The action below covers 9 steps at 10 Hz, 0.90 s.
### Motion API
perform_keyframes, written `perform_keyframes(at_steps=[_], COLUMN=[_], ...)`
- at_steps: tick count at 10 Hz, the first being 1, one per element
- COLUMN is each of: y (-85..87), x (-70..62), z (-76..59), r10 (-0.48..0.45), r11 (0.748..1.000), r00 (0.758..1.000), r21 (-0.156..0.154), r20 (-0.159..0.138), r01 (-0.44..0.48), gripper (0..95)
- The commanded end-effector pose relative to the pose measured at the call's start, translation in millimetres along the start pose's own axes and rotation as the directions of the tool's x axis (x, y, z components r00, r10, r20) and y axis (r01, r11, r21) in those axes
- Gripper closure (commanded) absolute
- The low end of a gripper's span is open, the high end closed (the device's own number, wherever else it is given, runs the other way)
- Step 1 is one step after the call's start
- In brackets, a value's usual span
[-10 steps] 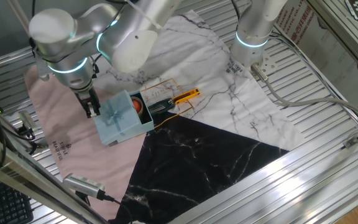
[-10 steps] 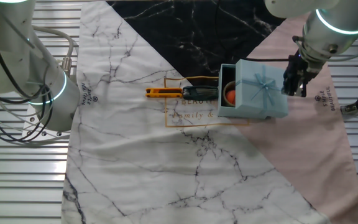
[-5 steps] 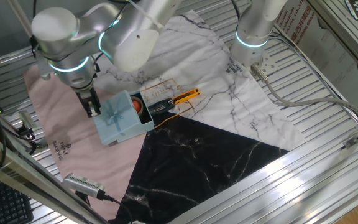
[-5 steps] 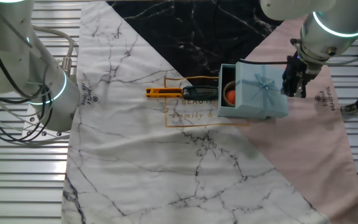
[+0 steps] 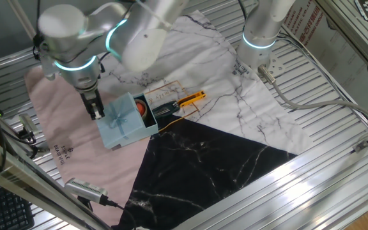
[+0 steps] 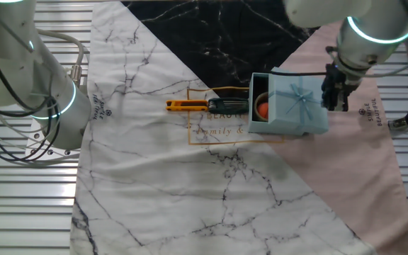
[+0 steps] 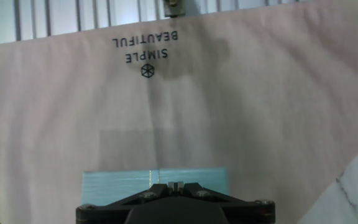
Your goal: Slide the outer casing onto the gift box
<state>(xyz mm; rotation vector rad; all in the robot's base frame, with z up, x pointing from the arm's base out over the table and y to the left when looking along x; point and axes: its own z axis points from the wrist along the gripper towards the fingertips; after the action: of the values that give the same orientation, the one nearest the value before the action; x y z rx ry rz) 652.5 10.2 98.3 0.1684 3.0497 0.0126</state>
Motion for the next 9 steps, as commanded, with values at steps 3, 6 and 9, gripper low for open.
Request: perform_keyframes(at_steps=[3, 6, 9], y=[0.6, 2.5, 10.1], x=[-3.9, -7.3, -25.5], z=[2.0, 3.4, 13.4], r10=[0.038, 0.033, 0.023], r11=[0.999, 0.999, 1.0], r00=[0.999, 0.999, 1.0], r21=[0.023, 0.024, 0.02], r20=[-0.006, -0.005, -0.019], r01=[-0.038, -0.033, -0.023], gripper=[95.0, 95.0, 95.0])
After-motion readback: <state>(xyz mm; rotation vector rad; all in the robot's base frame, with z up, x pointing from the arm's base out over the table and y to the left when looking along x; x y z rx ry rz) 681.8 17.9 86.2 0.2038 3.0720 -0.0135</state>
